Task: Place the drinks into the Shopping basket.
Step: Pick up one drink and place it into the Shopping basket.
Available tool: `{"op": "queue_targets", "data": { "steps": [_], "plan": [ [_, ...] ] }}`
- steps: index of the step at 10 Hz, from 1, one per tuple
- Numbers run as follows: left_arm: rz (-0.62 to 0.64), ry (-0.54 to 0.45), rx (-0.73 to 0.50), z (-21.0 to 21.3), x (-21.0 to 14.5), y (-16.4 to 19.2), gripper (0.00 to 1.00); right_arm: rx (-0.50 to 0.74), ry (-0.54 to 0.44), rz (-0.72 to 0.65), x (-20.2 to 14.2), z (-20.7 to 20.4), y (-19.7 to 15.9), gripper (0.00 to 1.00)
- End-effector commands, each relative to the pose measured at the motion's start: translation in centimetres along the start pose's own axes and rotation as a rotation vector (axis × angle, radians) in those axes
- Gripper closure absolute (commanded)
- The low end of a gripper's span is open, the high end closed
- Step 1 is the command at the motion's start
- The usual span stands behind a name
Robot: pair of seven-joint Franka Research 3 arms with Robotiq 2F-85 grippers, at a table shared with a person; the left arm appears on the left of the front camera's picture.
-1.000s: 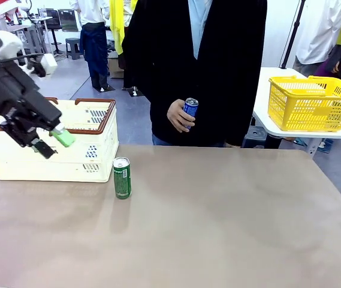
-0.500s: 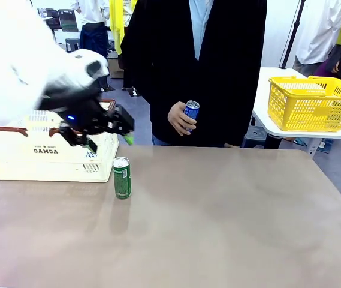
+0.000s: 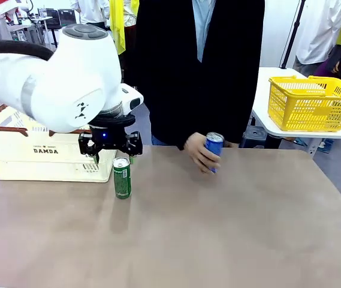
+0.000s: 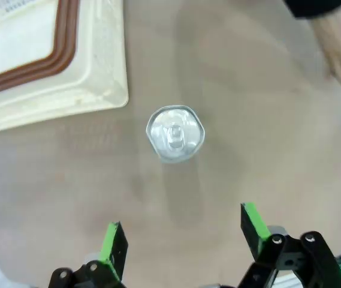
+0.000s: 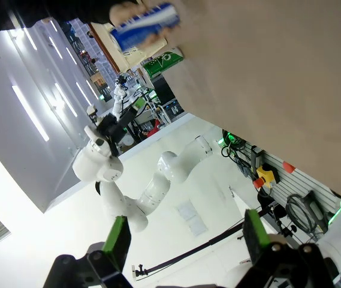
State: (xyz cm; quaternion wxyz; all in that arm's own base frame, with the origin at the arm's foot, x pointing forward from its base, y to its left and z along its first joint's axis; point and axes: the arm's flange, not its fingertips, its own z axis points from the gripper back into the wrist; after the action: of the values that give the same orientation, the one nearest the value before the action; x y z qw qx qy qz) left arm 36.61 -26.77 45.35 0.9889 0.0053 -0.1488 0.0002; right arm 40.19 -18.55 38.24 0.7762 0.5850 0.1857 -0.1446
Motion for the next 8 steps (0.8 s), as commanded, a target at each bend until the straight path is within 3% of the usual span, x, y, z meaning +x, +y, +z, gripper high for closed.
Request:
{"op": "queue_targets", "data": {
  "steps": [1, 3, 5, 8],
  "plan": [
    [-0.102, 0.062, -0.042, -1.4, 2.9, 0.2, 0.0, -0.005, -0.011, -0.009, -0.3, -0.3, 0.2, 0.0],
    [-0.142, 0.145, -0.106, -2.1, 3.4, 1.3, 0.0, -0.005, -0.011, -0.009, -0.3, -0.3, 0.2, 0.0],
    [-0.172, 0.13, -0.132, -1.5, 3.9, 2.0, 0.0, -0.005, -0.011, -0.009, -0.3, -0.3, 0.2, 0.0],
    [-0.191, 0.141, -0.127, -4.8, 5.3, 1.5, 0.0, -0.005, -0.011, -0.009, -0.3, -0.3, 0.2, 0.0]
  ]
}}
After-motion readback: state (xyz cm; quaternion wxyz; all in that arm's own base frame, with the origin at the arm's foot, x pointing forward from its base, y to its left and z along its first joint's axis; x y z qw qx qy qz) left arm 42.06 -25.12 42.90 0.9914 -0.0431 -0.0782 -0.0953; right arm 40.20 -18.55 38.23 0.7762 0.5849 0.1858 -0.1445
